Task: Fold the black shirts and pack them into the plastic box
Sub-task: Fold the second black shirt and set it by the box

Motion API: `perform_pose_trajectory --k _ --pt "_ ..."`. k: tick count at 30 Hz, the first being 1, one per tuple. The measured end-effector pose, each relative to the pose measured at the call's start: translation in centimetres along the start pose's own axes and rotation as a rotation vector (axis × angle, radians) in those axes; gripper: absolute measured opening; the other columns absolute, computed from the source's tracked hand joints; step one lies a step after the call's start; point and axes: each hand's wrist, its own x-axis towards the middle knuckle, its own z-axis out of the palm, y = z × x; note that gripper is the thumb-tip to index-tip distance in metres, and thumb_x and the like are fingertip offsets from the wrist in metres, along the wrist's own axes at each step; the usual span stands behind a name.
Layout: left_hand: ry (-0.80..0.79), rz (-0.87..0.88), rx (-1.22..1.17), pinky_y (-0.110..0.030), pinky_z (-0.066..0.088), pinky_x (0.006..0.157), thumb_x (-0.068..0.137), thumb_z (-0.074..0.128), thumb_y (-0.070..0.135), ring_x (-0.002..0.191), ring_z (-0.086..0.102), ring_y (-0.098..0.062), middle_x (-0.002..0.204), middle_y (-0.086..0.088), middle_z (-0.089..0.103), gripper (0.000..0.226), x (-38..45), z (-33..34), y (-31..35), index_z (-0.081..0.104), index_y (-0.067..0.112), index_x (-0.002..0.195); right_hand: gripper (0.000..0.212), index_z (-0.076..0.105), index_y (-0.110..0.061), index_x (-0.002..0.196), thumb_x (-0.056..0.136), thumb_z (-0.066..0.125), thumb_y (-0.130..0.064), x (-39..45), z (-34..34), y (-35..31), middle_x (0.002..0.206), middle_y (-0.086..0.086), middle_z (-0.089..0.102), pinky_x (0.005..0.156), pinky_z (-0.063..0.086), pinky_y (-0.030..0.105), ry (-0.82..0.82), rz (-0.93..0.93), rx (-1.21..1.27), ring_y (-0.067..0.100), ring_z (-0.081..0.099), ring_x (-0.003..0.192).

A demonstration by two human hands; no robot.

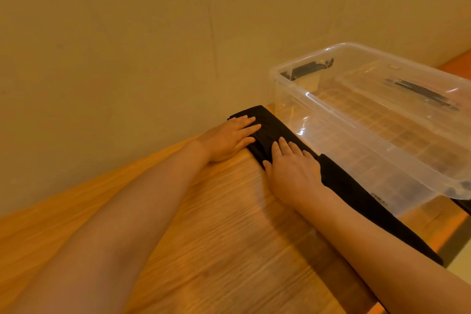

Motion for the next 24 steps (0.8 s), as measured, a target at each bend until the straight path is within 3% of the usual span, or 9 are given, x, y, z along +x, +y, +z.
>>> perform_pose_trajectory --k 8,17,24 --pt "0.038 -0.005 0.043 -0.032 0.007 0.121 0.103 0.029 0.037 0.148 0.008 -0.016 0.16 -0.002 0.016 0.051 0.4 0.3 0.4 0.023 0.021 0.151 0.061 0.011 -0.015 0.152 0.102 0.022 -0.047 -0.2 -0.2 0.6 0.16 0.007 0.008 0.118 0.018 0.041 0.018 -0.009 0.01 0.024 0.01 0.147" --pt "0.113 0.003 0.121 -0.028 0.006 0.118 0.102 0.031 0.042 0.147 0.015 -0.015 0.158 -0.001 0.023 0.052 -3.0 -0.3 1.9 0.028 0.022 0.15 0.061 0.015 -0.016 0.152 0.101 0.028 -0.047 -1.3 -0.5 0.3 0.16 0.008 0.011 0.117 0.019 0.044 0.074 -0.104 0.031 0.025 0.012 0.146" --pt "0.145 -0.084 0.215 -0.035 0.021 0.115 0.097 0.017 0.053 0.139 0.034 -0.019 0.151 -0.004 0.038 0.064 -9.7 -1.4 2.2 0.036 0.02 0.147 0.055 0.019 -0.02 0.15 0.101 0.031 -0.042 -2.5 -1.3 -1.2 0.159 0.007 0.014 0.116 0.023 0.043 0.153 -0.31 0.042 0.026 0.016 0.145"
